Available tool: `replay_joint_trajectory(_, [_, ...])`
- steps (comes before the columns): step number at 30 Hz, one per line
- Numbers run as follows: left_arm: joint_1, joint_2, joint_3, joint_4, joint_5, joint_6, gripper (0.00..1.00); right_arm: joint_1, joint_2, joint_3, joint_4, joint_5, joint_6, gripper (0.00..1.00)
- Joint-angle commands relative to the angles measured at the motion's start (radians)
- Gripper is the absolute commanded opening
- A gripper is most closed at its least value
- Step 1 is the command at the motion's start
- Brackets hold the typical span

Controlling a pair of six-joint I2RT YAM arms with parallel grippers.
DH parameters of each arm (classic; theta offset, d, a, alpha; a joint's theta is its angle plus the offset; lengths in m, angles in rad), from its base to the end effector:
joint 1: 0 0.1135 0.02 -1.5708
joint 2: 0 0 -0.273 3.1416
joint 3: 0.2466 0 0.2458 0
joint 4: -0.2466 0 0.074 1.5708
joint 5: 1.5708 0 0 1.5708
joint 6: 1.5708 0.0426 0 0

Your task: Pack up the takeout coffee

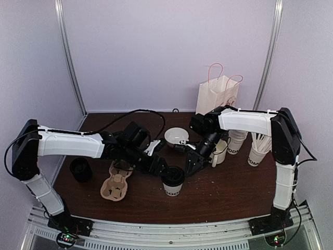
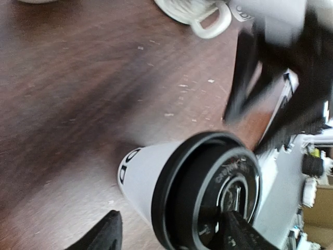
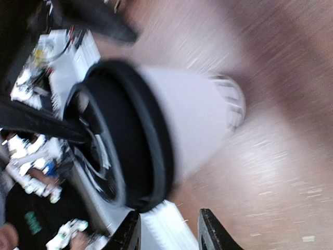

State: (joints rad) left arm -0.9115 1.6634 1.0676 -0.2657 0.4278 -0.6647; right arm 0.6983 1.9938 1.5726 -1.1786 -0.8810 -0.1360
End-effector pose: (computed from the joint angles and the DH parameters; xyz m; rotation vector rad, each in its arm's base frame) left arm 0.2002 -0.2872 0.2157 0.5503 2.6644 -1.1274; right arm 0.2632 0.2638 0.2187 1.0477 -2.4086 -1.1789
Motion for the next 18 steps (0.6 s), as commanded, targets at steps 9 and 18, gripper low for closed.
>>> replay_joint_trajectory(9, [-0.004, -0.053, 0.044, -0.16, -0.077, 0.066, 0.76, -0.056, 0.04, 0.07, 0.061, 0.127, -0.052, 0.38])
replay_joint_trajectory(18, [-0.001, -0.055, 0.085, -0.081, -0.108, 0.084, 0.83, -0.065, -0.023, 0.052, 0.057, 0.105, -0.072, 0.42])
